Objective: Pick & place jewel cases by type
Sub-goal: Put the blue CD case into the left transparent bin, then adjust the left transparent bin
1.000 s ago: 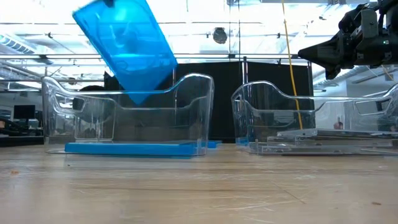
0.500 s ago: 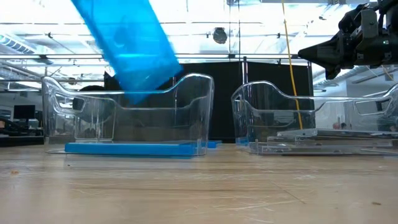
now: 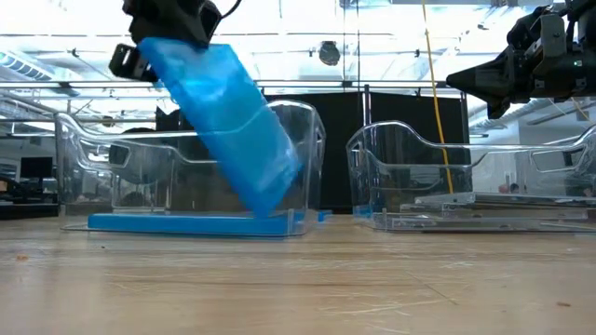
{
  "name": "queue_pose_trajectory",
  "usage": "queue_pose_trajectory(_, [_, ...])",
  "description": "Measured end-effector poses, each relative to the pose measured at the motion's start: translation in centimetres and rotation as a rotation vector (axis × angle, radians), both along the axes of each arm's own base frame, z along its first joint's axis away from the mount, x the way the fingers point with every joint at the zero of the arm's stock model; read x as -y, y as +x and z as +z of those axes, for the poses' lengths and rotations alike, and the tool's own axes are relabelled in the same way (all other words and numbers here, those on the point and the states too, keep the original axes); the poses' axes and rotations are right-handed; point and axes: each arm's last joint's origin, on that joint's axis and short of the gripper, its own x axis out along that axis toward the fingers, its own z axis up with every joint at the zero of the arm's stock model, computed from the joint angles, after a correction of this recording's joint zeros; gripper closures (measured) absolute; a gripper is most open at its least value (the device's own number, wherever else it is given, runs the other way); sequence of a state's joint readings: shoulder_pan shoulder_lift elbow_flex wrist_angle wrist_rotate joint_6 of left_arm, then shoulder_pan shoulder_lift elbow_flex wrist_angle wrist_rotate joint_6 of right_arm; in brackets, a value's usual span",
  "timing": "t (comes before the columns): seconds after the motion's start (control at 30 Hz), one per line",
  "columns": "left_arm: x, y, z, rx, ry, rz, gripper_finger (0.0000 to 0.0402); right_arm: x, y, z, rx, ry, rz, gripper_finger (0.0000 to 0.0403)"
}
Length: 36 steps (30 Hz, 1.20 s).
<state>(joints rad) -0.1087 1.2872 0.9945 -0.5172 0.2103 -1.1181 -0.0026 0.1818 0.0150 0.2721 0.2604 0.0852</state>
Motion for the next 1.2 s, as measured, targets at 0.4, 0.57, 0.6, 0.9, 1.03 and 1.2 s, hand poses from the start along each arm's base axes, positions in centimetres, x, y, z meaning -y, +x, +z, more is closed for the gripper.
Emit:
queue_pose_trajectory(0.4, [0.0, -0.6, -2.0, -0.071, -0.002, 0.004, 0.0262, 0.0, 0.0, 0.0, 0.0, 0.0, -0.001, 0.0399])
queue_pose_trajectory(0.57, [0.2, -0.7, -1.9, -0.082, -0.062, -0.04, 0.0204, 0.0, 0.0, 0.0, 0.0, 0.0, 0.0, 0.0399])
queue_pose_trajectory(0.6, [0.3, -0.7, -1.9, -0.081, -0.068, -0.04, 0.0196, 0.0, 0.0, 0.0, 0.0, 0.0, 0.0, 0.0399])
queue_pose_trajectory(0.9, [0.0, -2.2, 0.5, 0.018, -0.077, -0.027, 0.0162, 0.0, 0.0, 0.0, 0.0, 0.0, 0.0, 0.0399])
queue_pose_trajectory(1.03, [-0.4, -3.7, 3.2, 0.159, 0.02, 0.017, 0.0161, 0.0, 0.0, 0.0, 0.0, 0.0, 0.0, 0.0399])
queue_pose_trajectory(1.2, [-1.1, -5.6, 5.9, 0.314, 0.204, 0.08, 0.0161, 0.0, 0.0, 0.0, 0.0, 0.0, 0.0, 0.0398])
